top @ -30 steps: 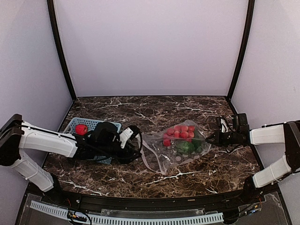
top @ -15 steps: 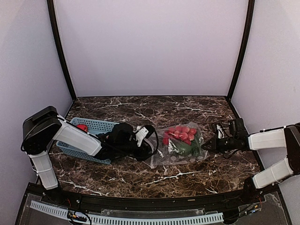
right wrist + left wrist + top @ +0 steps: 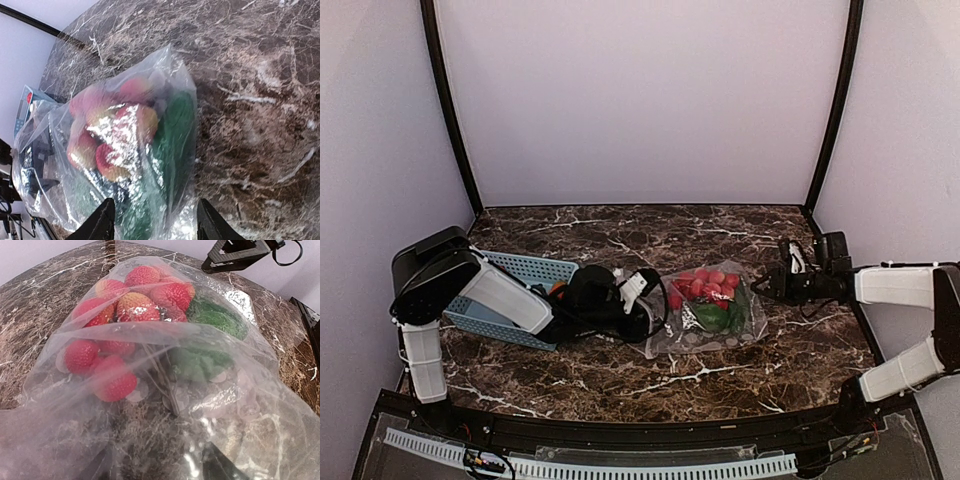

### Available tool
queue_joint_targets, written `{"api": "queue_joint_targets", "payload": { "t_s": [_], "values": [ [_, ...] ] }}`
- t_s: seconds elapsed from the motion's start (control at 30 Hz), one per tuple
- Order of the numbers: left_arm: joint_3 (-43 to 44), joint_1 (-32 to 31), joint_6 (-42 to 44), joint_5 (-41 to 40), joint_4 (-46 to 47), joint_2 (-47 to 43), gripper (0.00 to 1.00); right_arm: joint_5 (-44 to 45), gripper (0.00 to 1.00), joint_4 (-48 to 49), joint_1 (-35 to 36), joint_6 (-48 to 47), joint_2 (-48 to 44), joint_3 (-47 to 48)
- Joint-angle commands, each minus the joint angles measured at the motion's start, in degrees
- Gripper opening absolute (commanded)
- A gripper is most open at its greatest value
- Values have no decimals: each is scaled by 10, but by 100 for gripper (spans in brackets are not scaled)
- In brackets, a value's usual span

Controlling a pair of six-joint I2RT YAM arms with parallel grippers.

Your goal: Open the zip-top bag and remove the fake food

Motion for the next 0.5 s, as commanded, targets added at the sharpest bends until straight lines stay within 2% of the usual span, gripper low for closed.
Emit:
{"api": "queue_joint_targets", "payload": {
  "t_s": [0.0, 0.37, 0.47],
  "values": [
    [9, 1, 2, -5, 35, 11, 61, 19, 53, 13, -10, -29, 64, 41],
    [60, 5, 16, 10, 32, 55, 66, -60, 38, 86, -8, -21, 170, 76],
    [82, 5, 18, 13, 29, 71, 66, -71, 23, 97, -2, -18, 191, 75]
  ]
}}
